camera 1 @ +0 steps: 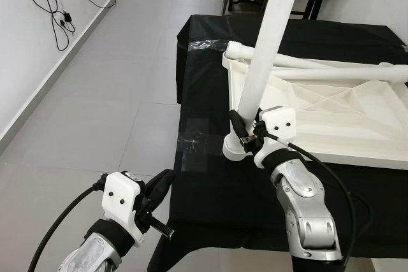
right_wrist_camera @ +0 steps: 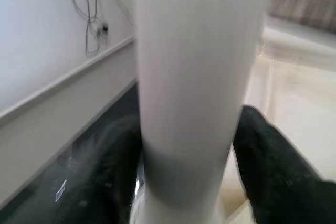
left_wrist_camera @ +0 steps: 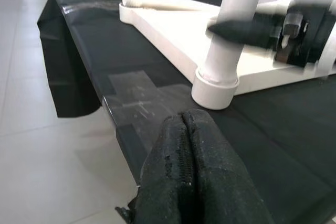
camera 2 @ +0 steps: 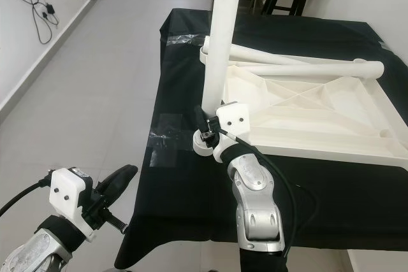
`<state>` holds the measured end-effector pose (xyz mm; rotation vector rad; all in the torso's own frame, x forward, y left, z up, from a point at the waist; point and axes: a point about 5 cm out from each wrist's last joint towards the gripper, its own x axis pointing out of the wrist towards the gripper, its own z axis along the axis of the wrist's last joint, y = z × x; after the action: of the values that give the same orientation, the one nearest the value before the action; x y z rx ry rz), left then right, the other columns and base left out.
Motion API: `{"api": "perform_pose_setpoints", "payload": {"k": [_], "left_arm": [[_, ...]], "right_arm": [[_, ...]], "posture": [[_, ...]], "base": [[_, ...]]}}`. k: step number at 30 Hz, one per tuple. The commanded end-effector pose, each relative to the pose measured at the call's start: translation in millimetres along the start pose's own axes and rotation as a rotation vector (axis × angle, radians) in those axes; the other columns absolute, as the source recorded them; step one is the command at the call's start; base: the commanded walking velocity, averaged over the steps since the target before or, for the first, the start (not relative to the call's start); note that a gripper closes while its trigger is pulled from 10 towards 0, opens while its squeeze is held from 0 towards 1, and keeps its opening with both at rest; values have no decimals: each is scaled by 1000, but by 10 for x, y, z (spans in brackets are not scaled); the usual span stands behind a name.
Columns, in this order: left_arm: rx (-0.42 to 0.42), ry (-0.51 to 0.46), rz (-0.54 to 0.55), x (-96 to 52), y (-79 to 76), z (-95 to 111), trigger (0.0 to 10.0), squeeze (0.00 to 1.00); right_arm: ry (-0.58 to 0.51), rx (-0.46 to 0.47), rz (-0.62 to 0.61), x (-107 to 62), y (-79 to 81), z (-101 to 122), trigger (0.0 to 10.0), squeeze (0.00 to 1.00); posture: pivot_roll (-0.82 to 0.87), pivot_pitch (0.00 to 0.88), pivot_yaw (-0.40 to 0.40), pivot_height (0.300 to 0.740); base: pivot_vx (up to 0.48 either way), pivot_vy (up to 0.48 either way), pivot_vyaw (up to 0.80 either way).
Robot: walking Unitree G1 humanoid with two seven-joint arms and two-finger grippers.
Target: Building children table
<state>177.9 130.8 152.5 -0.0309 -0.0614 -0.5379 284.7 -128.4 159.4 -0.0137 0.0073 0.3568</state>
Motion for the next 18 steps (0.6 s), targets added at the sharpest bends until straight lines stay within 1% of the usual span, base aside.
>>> {"api": "perform_pose_setpoints", "payload": {"k": [1,2,3,4,5,6,7,8,9,10,11,12,13,14,16,17,18], "left_arm": [[-2,25,-7,-13,-5,-34,10000,0],[-2,25,-7,-10,-6,-36,10000,0],[-2,25,-7,-10,-6,-36,10000,0],[-3,25,-8,-4,-12,-39,10000,0],[-4,24,-8,0,-17,-42,10000,0],[-4,24,-9,5,-22,-42,10000,0],[-5,23,-9,7,-25,-42,10000,0],[-5,23,-9,7,-25,-42,10000,0],[-6,23,-8,8,-24,-42,10000,0],[-6,22,-8,8,-24,-42,10000,0],[-6,22,-8,8,-24,-42,10000,0],[-7,22,-9,7,-24,-43,10000,0],[-7,23,-9,7,-24,-45,10000,0],[-7,23,-9,7,-24,-45,10000,0],[-8,23,-9,10,-27,-47,10000,0],[-8,23,-9,11,-30,-49,10000,0],[-8,23,-9,12,-32,-49,10000,0]], "right_arm": [[-14,34,33,-5,10,13,10000,1000],[-82,64,170,9,76,127,10000,1000],[-82,64,170,9,76,127,10000,1000],[-120,44,305,14,45,207,10000,0],[-125,16,412,17,-48,256,10000,0],[-129,-17,489,31,-171,307,10000,0],[-128,-36,521,39,-262,336,10000,0],[-128,-36,521,39,-262,336,10000,0],[-124,-53,540,67,-357,367,10000,0],[-122,-63,548,84,-411,387,10000,0],[-122,-63,548,84,-411,387,10000,0],[-85,-87,631,125,-498,402,10000,0],[-64,-104,662,153,-528,398,10000,0],[-64,-104,662,153,-528,398,10000,0],[-56,-108,690,239,-582,429,10000,0],[-62,-96,695,289,-603,460,0,0],[-67,-89,699,320,-615,480,0,0]], "posture": [[124,160,-69,740],[127,157,-69,740],[127,157,-69,740],[133,152,-73,740],[138,151,-77,740],[137,151,-78,740],[137,151,-78,740],[137,151,-78,740],[137,151,-77,740],[137,151,-77,740],[137,151,-77,740],[136,150,-75,740],[139,148,-70,740],[139,148,-70,740],[143,146,-72,740],[146,146,-76,740],[146,146,-76,740]], "base": [[0,0,0],[0,0,0],[0,0,0],[0,0,0],[0,0,0],[0,0,0],[0,0,0],[0,0,0],[0,0,0],[0,0,0],[0,0,0],[0,0,0],[0,0,0],[0,0,0],[0,0,0],[0,0,0],[0,0,0]]}}
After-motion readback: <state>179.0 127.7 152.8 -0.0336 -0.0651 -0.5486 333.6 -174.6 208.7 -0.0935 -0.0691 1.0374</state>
